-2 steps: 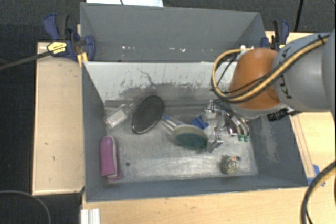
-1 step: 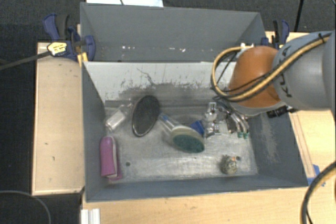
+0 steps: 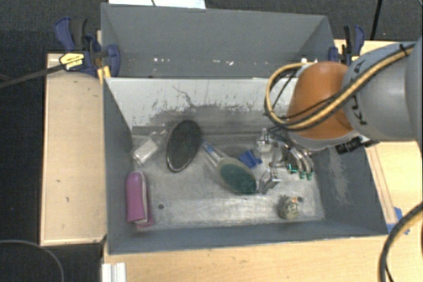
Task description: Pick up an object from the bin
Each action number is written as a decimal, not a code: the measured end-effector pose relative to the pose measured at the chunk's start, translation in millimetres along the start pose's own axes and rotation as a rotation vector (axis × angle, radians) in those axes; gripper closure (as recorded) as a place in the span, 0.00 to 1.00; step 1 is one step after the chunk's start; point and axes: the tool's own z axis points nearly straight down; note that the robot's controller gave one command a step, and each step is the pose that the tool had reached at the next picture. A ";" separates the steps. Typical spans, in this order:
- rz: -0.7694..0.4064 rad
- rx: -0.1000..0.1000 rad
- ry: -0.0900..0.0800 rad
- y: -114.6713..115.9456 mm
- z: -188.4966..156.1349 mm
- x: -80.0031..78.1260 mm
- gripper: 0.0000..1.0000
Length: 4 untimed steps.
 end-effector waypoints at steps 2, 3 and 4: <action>-0.002 0.000 0.004 0.0 -0.1 0.7 0.00; 0.252 0.000 0.003 26.9 -5.4 -2.8 0.00; 0.295 0.005 -0.003 48.7 0.1 -15.2 0.00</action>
Offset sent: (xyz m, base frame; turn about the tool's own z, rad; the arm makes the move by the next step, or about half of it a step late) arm 0.0000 0.0000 0.0000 0.0000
